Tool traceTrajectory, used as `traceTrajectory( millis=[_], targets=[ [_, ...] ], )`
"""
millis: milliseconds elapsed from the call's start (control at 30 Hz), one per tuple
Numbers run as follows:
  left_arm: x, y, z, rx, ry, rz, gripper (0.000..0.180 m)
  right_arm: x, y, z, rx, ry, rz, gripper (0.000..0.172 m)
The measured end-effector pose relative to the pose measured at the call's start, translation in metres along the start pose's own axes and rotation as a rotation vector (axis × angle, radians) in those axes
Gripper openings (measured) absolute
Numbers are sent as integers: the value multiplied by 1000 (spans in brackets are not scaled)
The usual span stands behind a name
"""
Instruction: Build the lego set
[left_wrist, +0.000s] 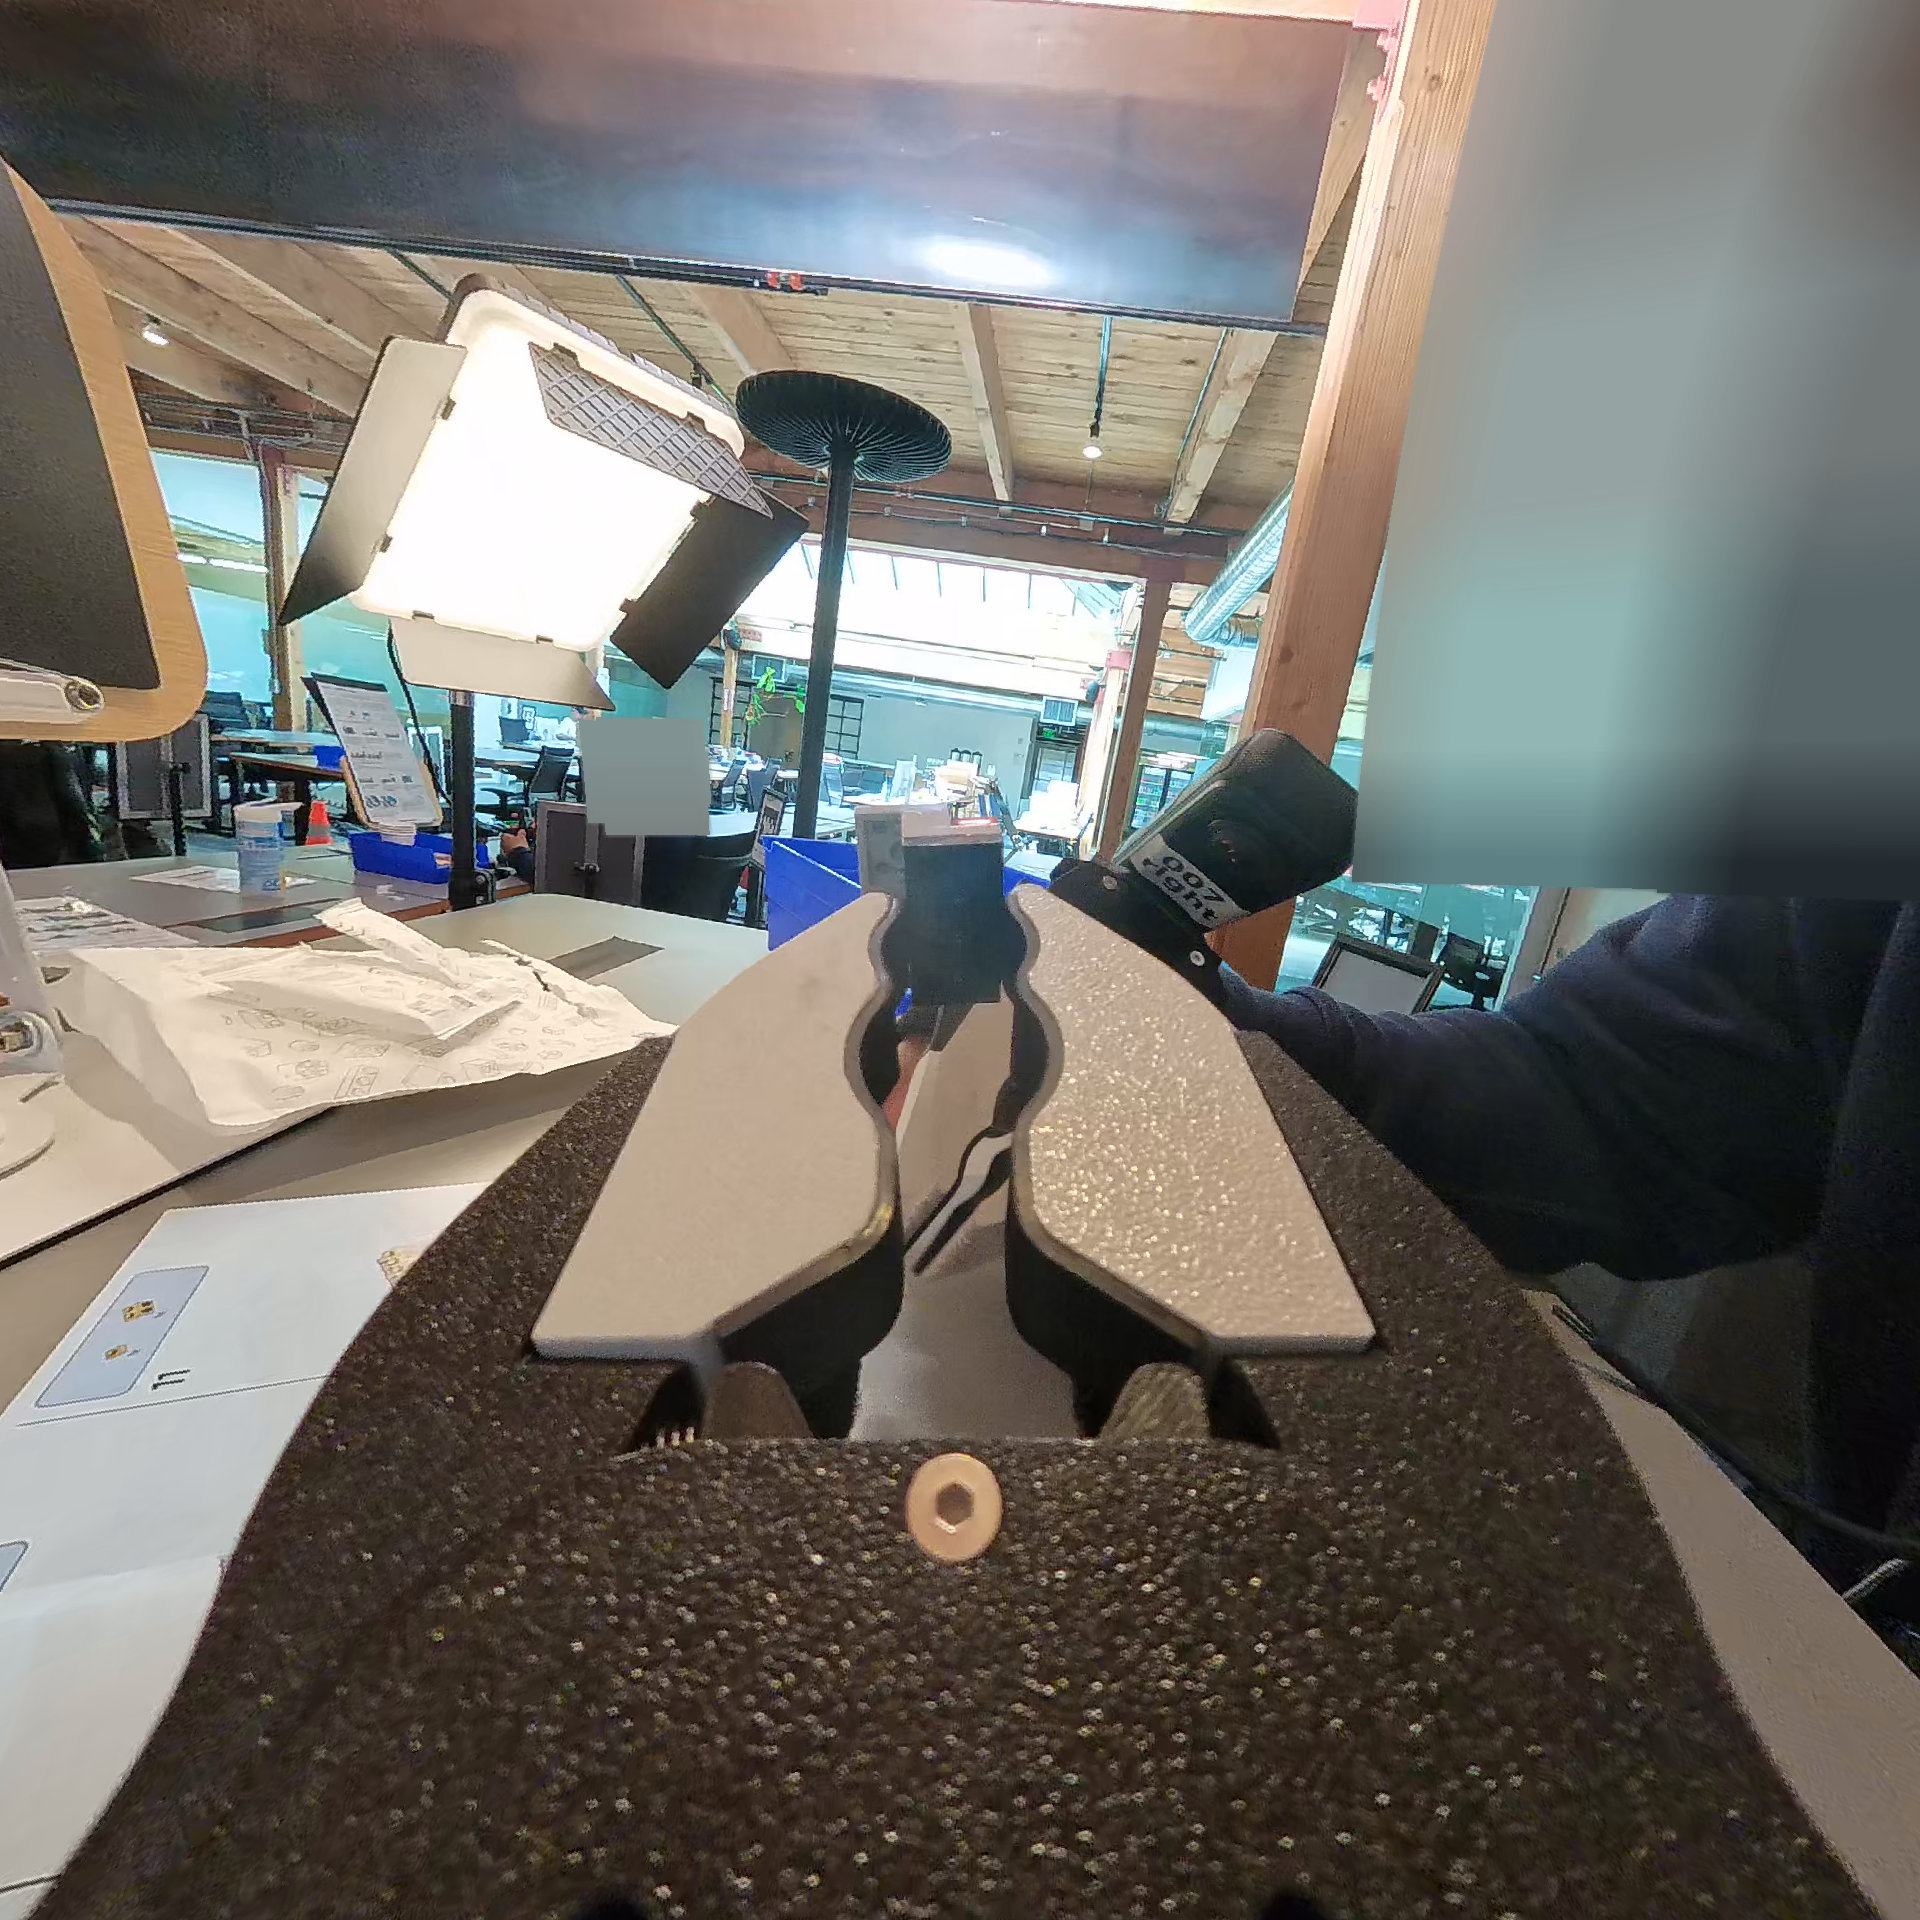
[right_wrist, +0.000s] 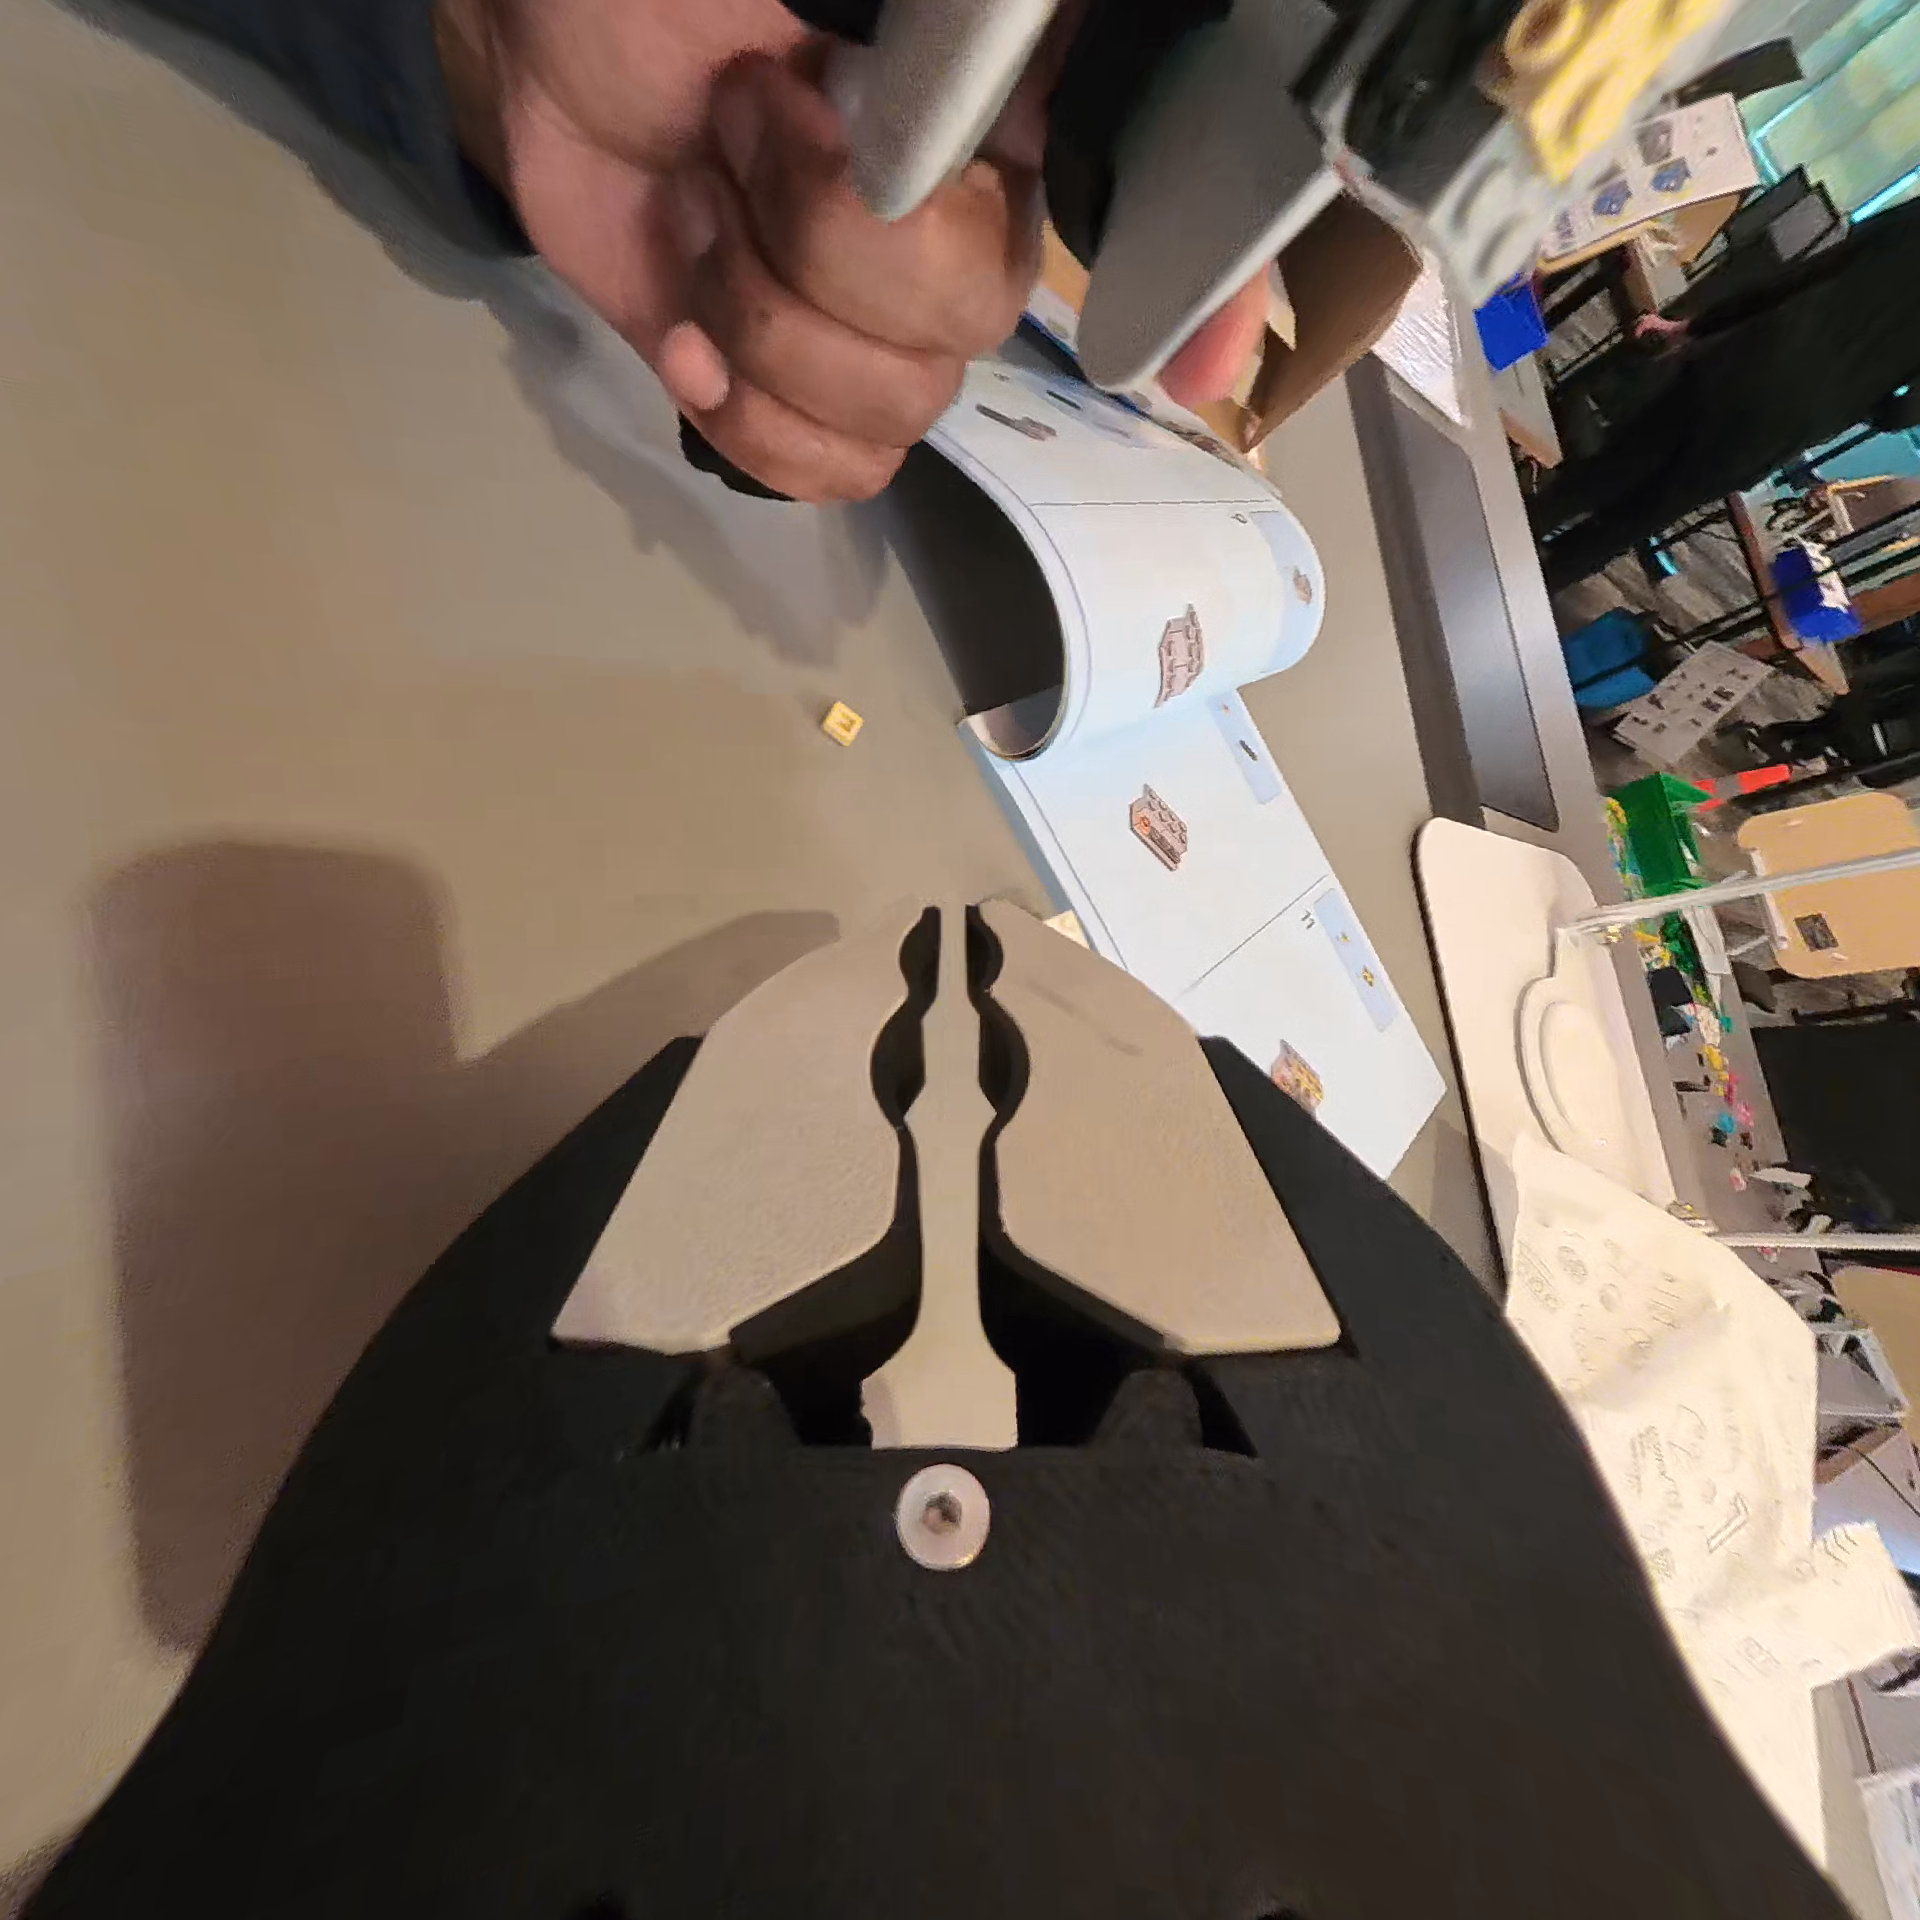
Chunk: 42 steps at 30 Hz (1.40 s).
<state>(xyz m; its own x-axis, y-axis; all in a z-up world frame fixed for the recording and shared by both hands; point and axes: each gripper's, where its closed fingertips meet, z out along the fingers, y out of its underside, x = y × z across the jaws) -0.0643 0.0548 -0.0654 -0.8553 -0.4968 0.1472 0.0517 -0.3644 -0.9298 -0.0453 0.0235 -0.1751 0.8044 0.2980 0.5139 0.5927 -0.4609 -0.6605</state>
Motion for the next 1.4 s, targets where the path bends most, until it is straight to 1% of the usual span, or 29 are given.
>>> traceTrajectory(
  millis=[100, 167, 200, 300, 400, 467, 600, 667, 767, 833, 933, 1000, 1067, 1133, 1200, 1267, 1400],
  targets=[
    [-1, -3, 1, 12, -3, -5, 16, -8, -8, 12, 47, -35, 82, 13],
    [0, -4, 2, 18, -3, -9, 17, -13, -9, 27, 50, -76, 189, 23],
    [1, -4, 3, 19, 0, -10, 17, -15, -10, 33, 43, -99, 253, 24],
    [4, -4, 5, 14, 4, 5, 16, -13, -9, 53, -44, -106, 454, 24],
    [6, -8, 4, 20, 2, 18, 17, -19, -13, 65, -108, -128, 564, 22],
    [6, -13, 2, 33, -4, 22, 17, -21, -7, 72, -173, -97, 555, 22],
    [3, -26, -5, 77, -25, 28, 17, -26, -5, 79, -224, -90, 530, 21],
    [2, -31, -8, 91, -36, 37, 17, -27, -4, 81, -236, -83, 516, 20],
    [0, -35, -11, 104, -46, 38, 16, -26, -5, 83, -236, -66, 503, 8],
    [-1, -34, -12, 106, -50, 35, 17, -27, -4, 82, -234, -69, 482, 8],
    [-2, -32, -12, 97, -52, 32, 17, -22, -9, 65, -164, -73, 406, 8],
    [-1, -31, -12, 92, -52, 33, 17, -13, -15, 43, -104, -51, 312, 8],
    [-1, -30, -12, 89, -51, 31, 17, -6, -26, 19, -12, -29, 201, 9],
    [-1, -27, -11, 82, -50, 26, 16, -2, -30, 0, 50, -11, 156, 17],
    [-1, -24, -10, 73, -48, 25, 16, 0, -22, -9, 49, -20, 157, 22],
    [-1, -22, -9, 66, -47, 24, 16, 2, -10, -15, 32, -37, 167, 23],
    [-1, -20, -8, 62, -45, 17, 16, -6, 26, -20, -73, -131, 247, 24]
  ],
)
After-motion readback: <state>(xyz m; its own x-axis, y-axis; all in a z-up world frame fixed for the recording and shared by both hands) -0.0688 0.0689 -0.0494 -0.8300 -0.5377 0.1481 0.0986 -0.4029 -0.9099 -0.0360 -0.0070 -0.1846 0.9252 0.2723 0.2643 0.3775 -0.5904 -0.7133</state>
